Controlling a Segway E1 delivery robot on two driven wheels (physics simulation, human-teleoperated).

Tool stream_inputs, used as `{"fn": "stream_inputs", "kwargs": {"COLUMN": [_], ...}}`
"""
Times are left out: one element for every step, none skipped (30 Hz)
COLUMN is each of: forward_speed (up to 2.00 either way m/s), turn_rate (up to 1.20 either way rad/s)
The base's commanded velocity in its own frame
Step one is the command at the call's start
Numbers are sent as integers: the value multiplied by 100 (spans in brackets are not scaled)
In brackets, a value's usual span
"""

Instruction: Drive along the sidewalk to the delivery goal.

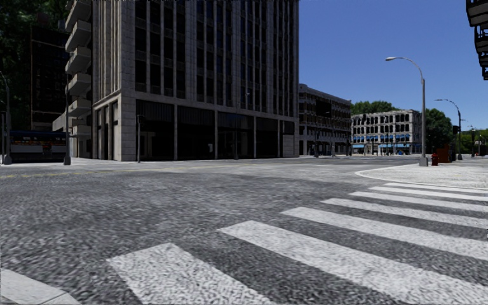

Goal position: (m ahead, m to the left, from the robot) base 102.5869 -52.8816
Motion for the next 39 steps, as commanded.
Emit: {"fn": "stream_inputs", "kwargs": {"forward_speed": [178, 178, 178, 178, 178, 178, 178, 178, 178, 178, 178, 178, 178, 176, 167, 148, 148, 135, 130, 129, 129, 129, 129, 129, 129, 129, 129, 129, 129, 129, 129, 129, 129, 129, 129, 133, 133, 142, 152], "turn_rate": [-55, -56, -57, -59, -59, -73, -73, -73, -73, -73, -74, -74, -74, -74, -74, -74, -74, -74, -74, -74, -74, -74, -74, -74, -74, -74, -74, -74, -74, -74, -74, -74, -74, -74, -74, -74, -74, -72, -61]}}
